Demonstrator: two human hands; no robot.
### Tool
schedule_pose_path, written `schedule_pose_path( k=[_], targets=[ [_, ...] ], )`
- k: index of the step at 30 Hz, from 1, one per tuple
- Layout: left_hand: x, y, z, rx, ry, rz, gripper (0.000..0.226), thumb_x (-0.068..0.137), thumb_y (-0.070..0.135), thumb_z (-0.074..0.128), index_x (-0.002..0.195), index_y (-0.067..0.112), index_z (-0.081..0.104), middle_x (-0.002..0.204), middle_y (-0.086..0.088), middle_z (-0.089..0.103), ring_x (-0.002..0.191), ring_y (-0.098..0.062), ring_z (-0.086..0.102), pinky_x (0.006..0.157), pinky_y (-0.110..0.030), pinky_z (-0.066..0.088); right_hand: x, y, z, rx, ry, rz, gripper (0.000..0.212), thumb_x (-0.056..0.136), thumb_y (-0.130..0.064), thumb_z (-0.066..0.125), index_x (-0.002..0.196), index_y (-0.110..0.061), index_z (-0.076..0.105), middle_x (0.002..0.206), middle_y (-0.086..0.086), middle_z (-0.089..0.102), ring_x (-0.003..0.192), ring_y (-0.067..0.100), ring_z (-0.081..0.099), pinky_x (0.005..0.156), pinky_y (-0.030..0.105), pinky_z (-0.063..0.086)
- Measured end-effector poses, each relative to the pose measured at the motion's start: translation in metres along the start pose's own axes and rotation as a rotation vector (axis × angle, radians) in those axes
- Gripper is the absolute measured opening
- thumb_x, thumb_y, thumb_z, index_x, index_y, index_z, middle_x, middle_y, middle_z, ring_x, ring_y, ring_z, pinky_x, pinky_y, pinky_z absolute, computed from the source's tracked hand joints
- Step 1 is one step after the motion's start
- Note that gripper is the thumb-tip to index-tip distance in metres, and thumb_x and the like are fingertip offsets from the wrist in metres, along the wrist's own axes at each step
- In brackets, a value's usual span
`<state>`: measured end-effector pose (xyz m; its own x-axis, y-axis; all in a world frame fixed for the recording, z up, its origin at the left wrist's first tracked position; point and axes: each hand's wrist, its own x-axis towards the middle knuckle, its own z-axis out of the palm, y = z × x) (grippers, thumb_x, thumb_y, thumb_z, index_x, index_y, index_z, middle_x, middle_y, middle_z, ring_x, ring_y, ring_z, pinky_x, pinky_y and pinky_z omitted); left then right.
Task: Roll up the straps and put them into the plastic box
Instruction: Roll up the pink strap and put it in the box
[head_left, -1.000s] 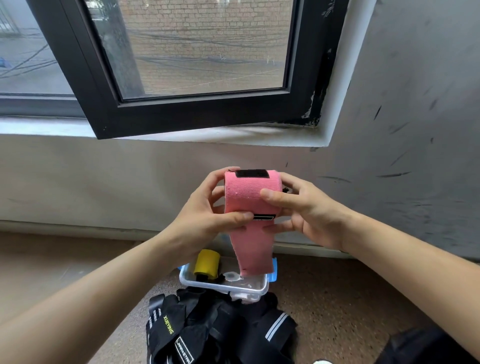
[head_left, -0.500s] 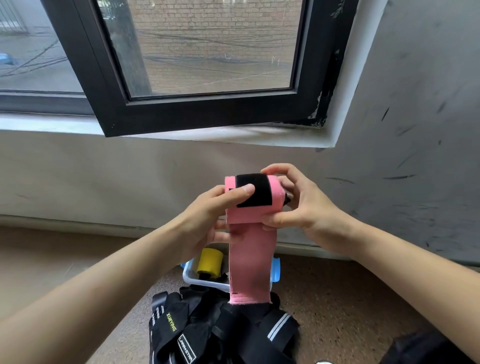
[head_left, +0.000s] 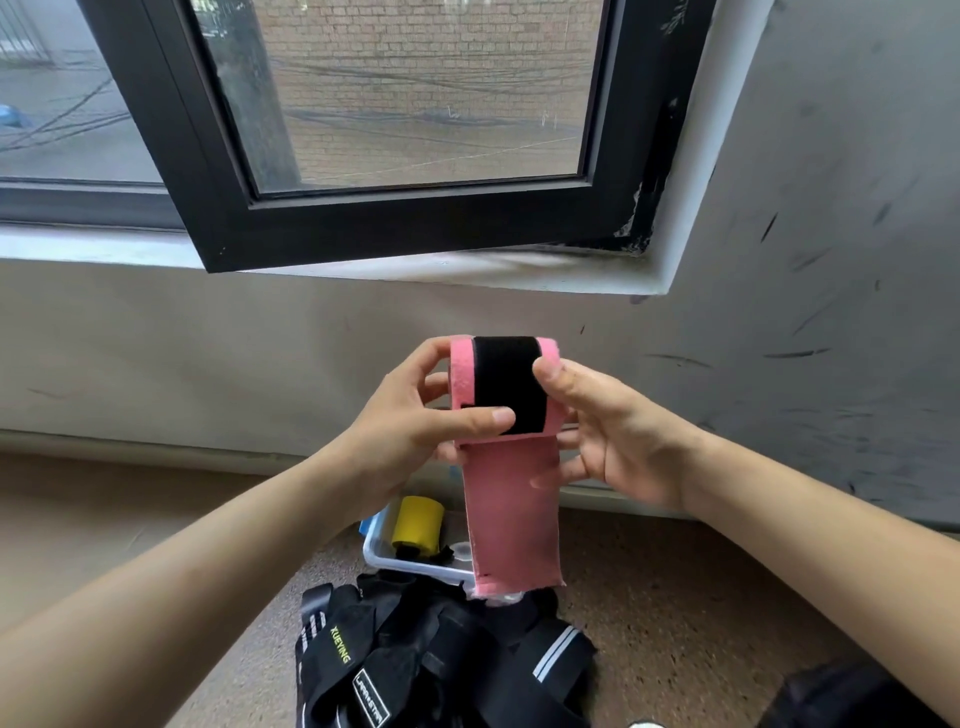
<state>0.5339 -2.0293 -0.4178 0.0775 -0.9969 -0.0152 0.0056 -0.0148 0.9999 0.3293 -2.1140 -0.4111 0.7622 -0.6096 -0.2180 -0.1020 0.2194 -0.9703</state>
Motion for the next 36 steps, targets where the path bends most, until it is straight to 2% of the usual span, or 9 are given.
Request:
schedule_pose_path(
  k=[6, 11, 14, 18, 21, 26, 28, 32, 36],
  targets=[
    [-0.001, -0.004, -0.001, 0.054, -0.058, -0.11, 0.077, 0.069, 0.022, 0.089, 0.136, 0.04, 0.055, 0.13, -0.001, 0.068, 0.113, -0.022, 0.072, 0.083, -0.048, 0.062, 0.003, 0.002, -0.004, 0.089, 0.015, -0.055, 0.052, 0.086, -0.03, 0.076, 0.135, -0.026, 0.06, 0.132, 0.01, 0.068, 0.115, 0.033, 0.07, 0.075, 0.039, 0.059],
    [-0.003, 0.0, -0.002, 0.054, -0.154, -0.256, 0.06, 0.079, 0.058, 0.071, 0.135, 0.04, 0.058, 0.124, -0.004, 0.072, 0.098, -0.023, 0.073, 0.074, -0.035, 0.057, 0.005, 0.002, -0.01, 0.098, -0.022, -0.126, 0.063, 0.081, -0.009, 0.075, 0.139, -0.024, 0.055, 0.135, 0.021, 0.061, 0.111, 0.033, 0.07, 0.077, 0.041, 0.059],
    [-0.002, 0.002, 0.0, 0.021, -0.129, -0.279, 0.073, 0.069, 0.071, 0.068, 0.132, 0.035, 0.063, 0.115, -0.003, 0.077, 0.098, -0.022, 0.074, 0.076, -0.035, 0.059, 0.006, 0.003, -0.01, 0.086, -0.049, -0.141, 0.069, 0.079, 0.004, 0.074, 0.139, -0.023, 0.053, 0.138, 0.032, 0.054, 0.109, 0.035, 0.069, 0.076, 0.04, 0.061],
    [0.0, 0.002, 0.001, -0.034, -0.077, -0.235, 0.06, 0.074, 0.054, 0.075, 0.13, 0.035, 0.064, 0.117, -0.005, 0.075, 0.092, -0.021, 0.075, 0.07, -0.03, 0.058, 0.009, 0.003, -0.009, 0.044, -0.03, -0.164, 0.071, 0.082, 0.017, 0.069, 0.138, -0.024, 0.053, 0.127, 0.018, 0.058, 0.108, 0.03, 0.07, 0.071, 0.04, 0.063],
    [0.002, 0.001, -0.001, -0.073, -0.049, -0.197, 0.057, 0.075, 0.04, 0.076, 0.13, 0.032, 0.065, 0.11, -0.002, 0.076, 0.09, -0.019, 0.075, 0.07, -0.029, 0.058, 0.009, 0.005, -0.011, -0.013, -0.017, -0.157, 0.072, 0.081, 0.003, 0.077, 0.138, -0.034, 0.055, 0.133, 0.01, 0.06, 0.116, 0.027, 0.069, 0.07, 0.045, 0.063],
    [0.004, -0.004, -0.003, -0.077, -0.002, -0.093, 0.063, 0.073, 0.024, 0.082, 0.132, 0.029, 0.062, 0.121, -0.01, 0.075, 0.111, -0.031, 0.073, 0.098, -0.048, 0.057, 0.007, 0.003, -0.008, -0.101, -0.01, -0.078, 0.057, 0.087, -0.041, 0.071, 0.141, -0.038, 0.051, 0.135, 0.01, 0.062, 0.114, 0.035, 0.069, 0.077, 0.052, 0.061],
    [0.006, -0.006, -0.004, -0.082, 0.006, -0.061, 0.066, 0.072, 0.02, 0.084, 0.133, 0.028, 0.061, 0.121, -0.014, 0.074, 0.113, -0.033, 0.072, 0.094, -0.049, 0.059, 0.008, 0.002, -0.006, -0.101, 0.024, -0.067, 0.055, 0.086, -0.049, 0.068, 0.138, -0.037, 0.054, 0.132, 0.009, 0.064, 0.113, 0.037, 0.069, 0.083, 0.055, 0.061],
    [0.005, -0.008, -0.003, -0.002, 0.007, 0.017, 0.073, 0.066, 0.019, 0.089, 0.131, 0.035, 0.061, 0.122, -0.015, 0.072, 0.107, -0.028, 0.073, 0.073, -0.033, 0.059, 0.008, 0.003, -0.005, -0.081, 0.068, -0.062, 0.054, 0.083, -0.053, 0.069, 0.133, -0.034, 0.059, 0.13, 0.007, 0.065, 0.112, 0.033, 0.07, 0.084, 0.05, 0.062],
    [0.003, -0.008, -0.005, 0.075, -0.021, 0.064, 0.079, 0.065, 0.012, 0.088, 0.134, 0.037, 0.059, 0.123, -0.012, 0.07, 0.105, -0.025, 0.073, 0.079, -0.04, 0.063, 0.008, 0.005, -0.008, -0.036, 0.079, -0.104, 0.055, 0.081, -0.037, 0.078, 0.132, -0.029, 0.06, 0.125, 0.006, 0.07, 0.113, 0.031, 0.07, 0.085, 0.048, 0.061]
  ],
)
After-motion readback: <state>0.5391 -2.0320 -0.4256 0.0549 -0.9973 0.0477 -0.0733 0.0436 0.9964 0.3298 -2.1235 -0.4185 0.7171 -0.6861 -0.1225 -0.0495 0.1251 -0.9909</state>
